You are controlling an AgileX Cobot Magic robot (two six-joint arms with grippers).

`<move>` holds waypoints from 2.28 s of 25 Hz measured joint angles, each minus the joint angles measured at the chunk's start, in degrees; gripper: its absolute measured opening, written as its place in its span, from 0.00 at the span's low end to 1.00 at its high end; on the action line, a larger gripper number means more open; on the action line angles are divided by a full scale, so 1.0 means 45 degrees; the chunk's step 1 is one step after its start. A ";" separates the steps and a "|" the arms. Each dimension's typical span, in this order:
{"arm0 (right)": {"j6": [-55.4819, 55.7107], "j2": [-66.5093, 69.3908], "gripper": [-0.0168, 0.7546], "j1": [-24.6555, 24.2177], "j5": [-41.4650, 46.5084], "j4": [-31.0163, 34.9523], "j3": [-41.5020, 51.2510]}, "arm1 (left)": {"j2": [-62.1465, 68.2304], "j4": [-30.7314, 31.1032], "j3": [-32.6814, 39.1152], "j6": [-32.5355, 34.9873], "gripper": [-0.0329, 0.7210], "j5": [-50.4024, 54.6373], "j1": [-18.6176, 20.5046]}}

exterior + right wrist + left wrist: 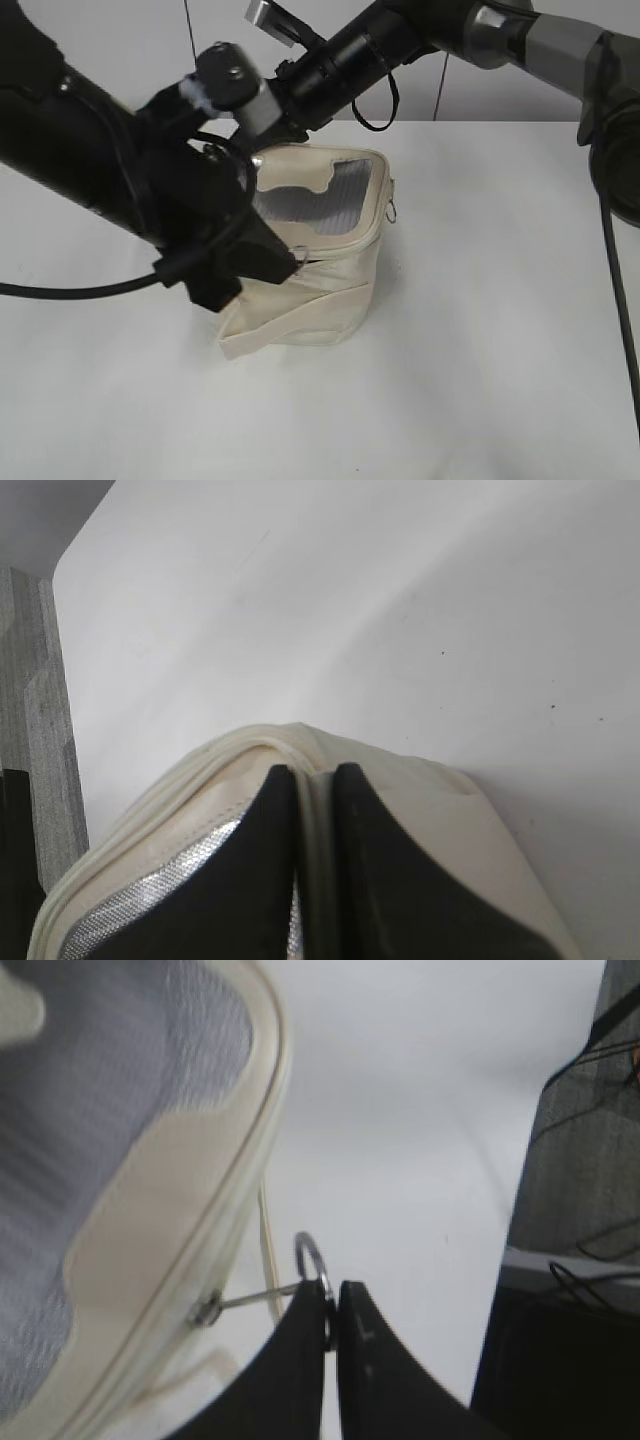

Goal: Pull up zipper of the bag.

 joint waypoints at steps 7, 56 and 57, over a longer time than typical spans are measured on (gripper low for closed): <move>0.0009 0.0000 0.14 -0.0017 0.0021 -0.0014 0.0000 | 0.0229 -0.0168 0.0012 -0.0498 0.04 -0.1091 -0.0984; -1.3685 -1.0292 0.69 -0.4194 -0.6197 1.0710 2.0129 | 1.0363 -0.0834 -1.4465 -0.0396 0.64 0.5500 0.1935; -1.3685 -1.0292 0.69 -0.4194 -0.6197 1.0720 2.0129 | 1.0363 -0.0820 -1.4465 -0.0522 0.64 0.5500 0.1935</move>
